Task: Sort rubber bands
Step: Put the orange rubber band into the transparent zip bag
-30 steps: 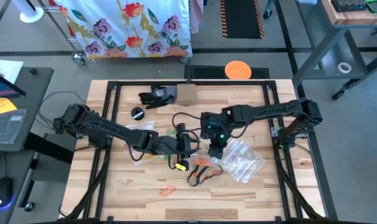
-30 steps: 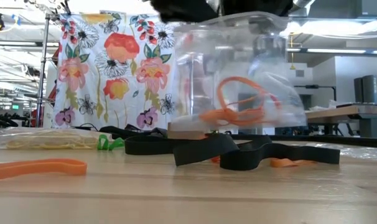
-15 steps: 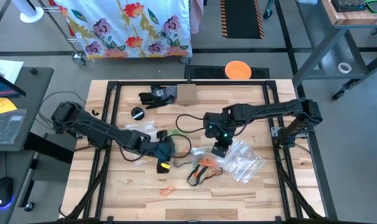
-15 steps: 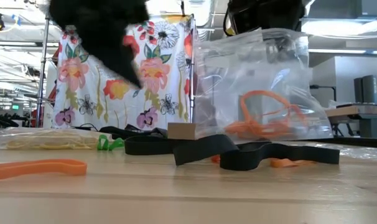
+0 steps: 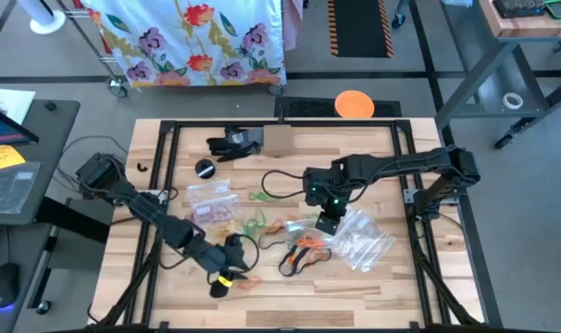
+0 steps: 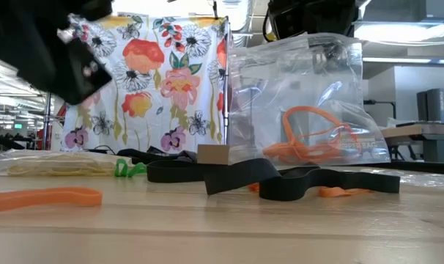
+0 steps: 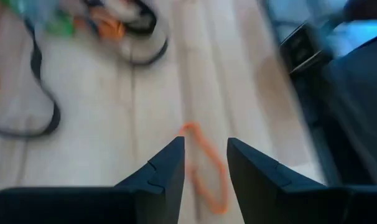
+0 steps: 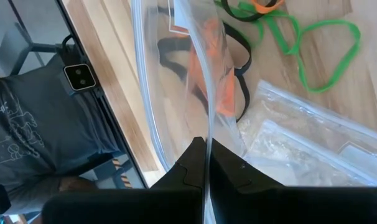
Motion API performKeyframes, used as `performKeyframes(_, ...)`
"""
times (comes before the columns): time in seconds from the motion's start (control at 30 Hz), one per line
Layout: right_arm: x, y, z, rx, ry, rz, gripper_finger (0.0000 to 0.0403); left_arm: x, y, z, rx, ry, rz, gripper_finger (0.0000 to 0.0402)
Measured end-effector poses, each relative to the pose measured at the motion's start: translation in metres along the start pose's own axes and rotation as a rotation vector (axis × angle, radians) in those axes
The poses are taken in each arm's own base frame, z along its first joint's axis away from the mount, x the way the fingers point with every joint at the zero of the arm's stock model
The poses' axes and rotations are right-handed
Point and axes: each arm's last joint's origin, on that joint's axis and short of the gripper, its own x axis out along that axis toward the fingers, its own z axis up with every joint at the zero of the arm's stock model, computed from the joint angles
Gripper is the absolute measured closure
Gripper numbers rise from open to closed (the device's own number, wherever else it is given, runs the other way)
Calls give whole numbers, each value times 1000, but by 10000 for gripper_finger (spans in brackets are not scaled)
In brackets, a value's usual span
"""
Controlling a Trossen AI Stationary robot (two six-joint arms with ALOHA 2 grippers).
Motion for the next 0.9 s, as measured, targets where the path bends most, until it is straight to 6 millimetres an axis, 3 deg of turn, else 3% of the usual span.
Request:
performKeyframes(0.2,0,1,0,-4,-3,2,397,38,10,-14,-4,118,85,285)
performKeyframes(0.4,1,2,-1,-12,-1,3,397,63,14,-9,-43,211,66,285)
performKeyframes(0.63,2,4,-2,-19,3,3,397,69,14,-8,-59,273,33,287)
performKeyframes(0.9,2,4,-2,-18,2,3,397,69,13,-7,-51,292,7,317)
